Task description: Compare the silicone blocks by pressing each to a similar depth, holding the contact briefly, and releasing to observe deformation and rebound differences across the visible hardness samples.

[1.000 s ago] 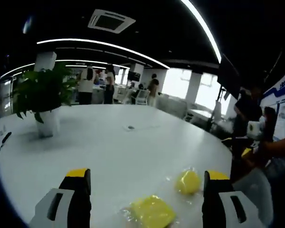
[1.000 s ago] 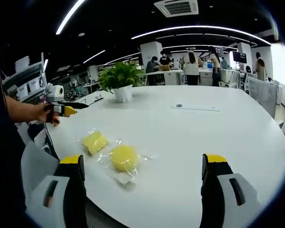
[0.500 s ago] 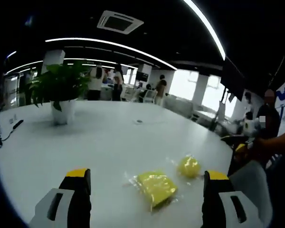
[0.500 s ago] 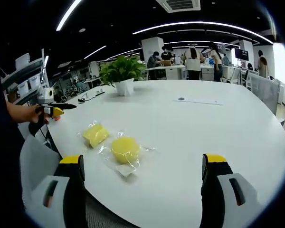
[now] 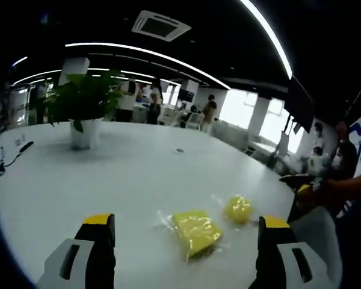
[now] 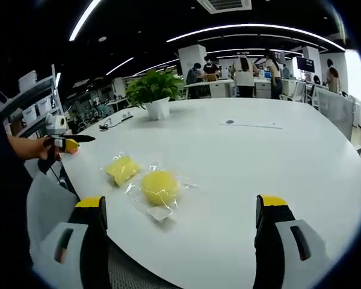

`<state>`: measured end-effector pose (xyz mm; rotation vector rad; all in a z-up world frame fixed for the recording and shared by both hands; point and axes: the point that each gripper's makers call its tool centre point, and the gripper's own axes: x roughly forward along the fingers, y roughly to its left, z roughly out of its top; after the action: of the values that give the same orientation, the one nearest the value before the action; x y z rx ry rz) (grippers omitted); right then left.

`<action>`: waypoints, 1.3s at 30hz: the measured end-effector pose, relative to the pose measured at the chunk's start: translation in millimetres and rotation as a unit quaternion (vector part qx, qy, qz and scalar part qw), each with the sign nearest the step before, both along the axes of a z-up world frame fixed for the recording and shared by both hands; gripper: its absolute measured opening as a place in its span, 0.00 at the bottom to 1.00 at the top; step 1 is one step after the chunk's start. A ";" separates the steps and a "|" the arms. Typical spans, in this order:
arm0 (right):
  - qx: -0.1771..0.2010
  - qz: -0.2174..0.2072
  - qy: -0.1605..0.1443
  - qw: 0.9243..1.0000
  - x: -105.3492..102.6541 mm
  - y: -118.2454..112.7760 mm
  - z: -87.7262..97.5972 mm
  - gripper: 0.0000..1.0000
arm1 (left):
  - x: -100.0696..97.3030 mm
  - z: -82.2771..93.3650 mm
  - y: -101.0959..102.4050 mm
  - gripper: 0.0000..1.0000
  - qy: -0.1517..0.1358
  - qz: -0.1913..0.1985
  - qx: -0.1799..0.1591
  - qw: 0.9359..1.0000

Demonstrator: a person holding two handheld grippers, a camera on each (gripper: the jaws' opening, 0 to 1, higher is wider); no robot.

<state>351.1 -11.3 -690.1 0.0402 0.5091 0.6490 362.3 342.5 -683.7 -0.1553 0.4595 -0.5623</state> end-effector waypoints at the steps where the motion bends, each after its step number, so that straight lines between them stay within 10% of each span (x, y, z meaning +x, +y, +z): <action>1: 0.000 0.002 -0.003 1.000 0.1 0.3 0.5 0.96 | -0.7 -1.6 -0.6 1.00 0.003 0.001 0.000 1.000; 39: -0.014 0.000 0.005 1.000 -2.2 -9.4 -4.5 0.96 | -4.4 -5.8 4.6 1.00 0.045 -0.003 -0.018 0.999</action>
<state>348.9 -20.7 -694.6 0.0164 0.5271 0.6415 357.8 347.0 -689.5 -0.2145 0.5370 -0.5714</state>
